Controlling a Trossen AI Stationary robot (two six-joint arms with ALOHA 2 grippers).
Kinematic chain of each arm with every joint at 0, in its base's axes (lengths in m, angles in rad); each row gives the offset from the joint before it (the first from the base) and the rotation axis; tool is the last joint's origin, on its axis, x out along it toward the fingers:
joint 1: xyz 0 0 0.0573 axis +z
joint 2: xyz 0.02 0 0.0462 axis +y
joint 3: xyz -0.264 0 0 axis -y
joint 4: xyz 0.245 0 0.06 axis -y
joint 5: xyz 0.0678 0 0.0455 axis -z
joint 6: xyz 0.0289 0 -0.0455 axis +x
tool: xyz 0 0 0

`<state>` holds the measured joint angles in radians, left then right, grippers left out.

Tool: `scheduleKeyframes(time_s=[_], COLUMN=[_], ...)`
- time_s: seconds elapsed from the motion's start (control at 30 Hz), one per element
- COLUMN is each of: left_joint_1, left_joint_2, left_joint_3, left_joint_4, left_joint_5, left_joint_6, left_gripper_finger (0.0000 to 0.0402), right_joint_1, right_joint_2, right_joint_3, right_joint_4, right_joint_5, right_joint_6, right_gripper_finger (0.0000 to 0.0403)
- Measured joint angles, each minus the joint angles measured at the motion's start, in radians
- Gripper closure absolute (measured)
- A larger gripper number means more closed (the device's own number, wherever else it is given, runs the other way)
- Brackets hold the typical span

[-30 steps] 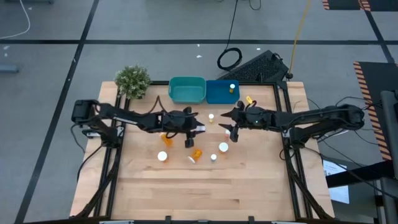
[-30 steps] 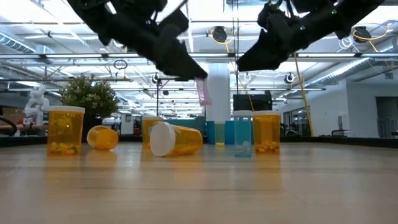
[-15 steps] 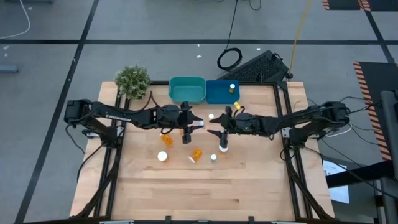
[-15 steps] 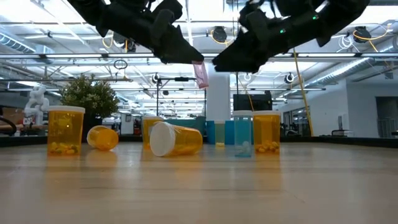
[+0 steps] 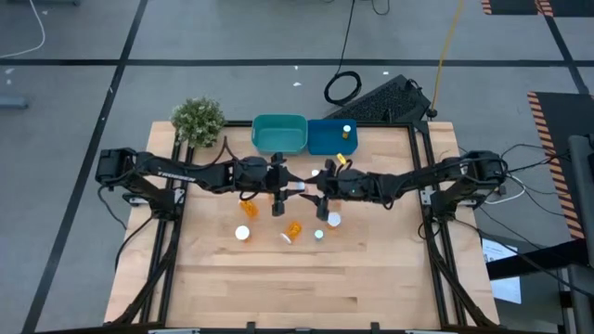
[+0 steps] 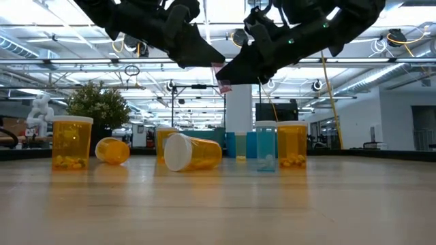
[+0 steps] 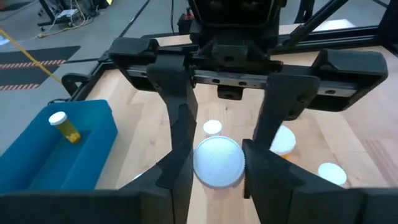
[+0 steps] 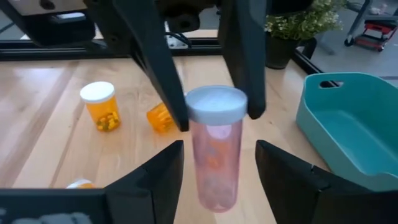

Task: Pick and place medicine bottles into bin by pill shape (circle, oval)
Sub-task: Put the small pink tablet bottle into the blue bin

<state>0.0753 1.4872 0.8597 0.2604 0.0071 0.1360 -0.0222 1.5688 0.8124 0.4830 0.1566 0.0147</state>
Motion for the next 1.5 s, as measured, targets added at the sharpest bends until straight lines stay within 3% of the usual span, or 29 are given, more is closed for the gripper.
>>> scheduleKeyframes(time_s=[0.3,0.63,0.73,0.93,1.13,1.3,1.5], left_joint_1=[-0.002,-0.005,-0.012,-0.042,-0.070,-0.079,-0.056], left_joint_2=[0.000,0.000,0.000,0.000,-0.074,-0.140,-0.115], left_joint_3=[0.000,0.000,0.000,0.000,0.000,0.000,0.000], left_joint_4=[0.014,0.021,0.024,0.067,0.048,-0.060,-0.139], left_joint_5=[-0.005,-0.010,-0.013,-0.093,-0.116,-0.171,-0.197], left_joint_6=[-0.005,-0.010,-0.015,-0.016,0.016,0.015,-0.030], left_gripper_finger=[0.0266,0.0264,0.0247,0.0170,0.0119,0.0116,0.0135], right_joint_1=[-0.009,-0.009,-0.009,-0.011,-0.012,-0.012,-0.012], right_joint_2=[0.000,-0.001,-0.001,-0.001,-0.001,-0.033,-0.120], right_joint_3=[0.000,0.000,0.000,0.000,0.000,-0.001,-0.001], right_joint_4=[0.002,0.007,0.007,0.013,0.013,-0.015,-0.072], right_joint_5=[-0.003,-0.003,-0.003,0.003,0.003,0.001,0.000], right_joint_6=[-0.003,-0.025,-0.028,-0.031,-0.031,-0.030,-0.022], right_gripper_finger=[0.0273,0.0292,0.0295,0.0295,0.0295,0.0295,0.0296])
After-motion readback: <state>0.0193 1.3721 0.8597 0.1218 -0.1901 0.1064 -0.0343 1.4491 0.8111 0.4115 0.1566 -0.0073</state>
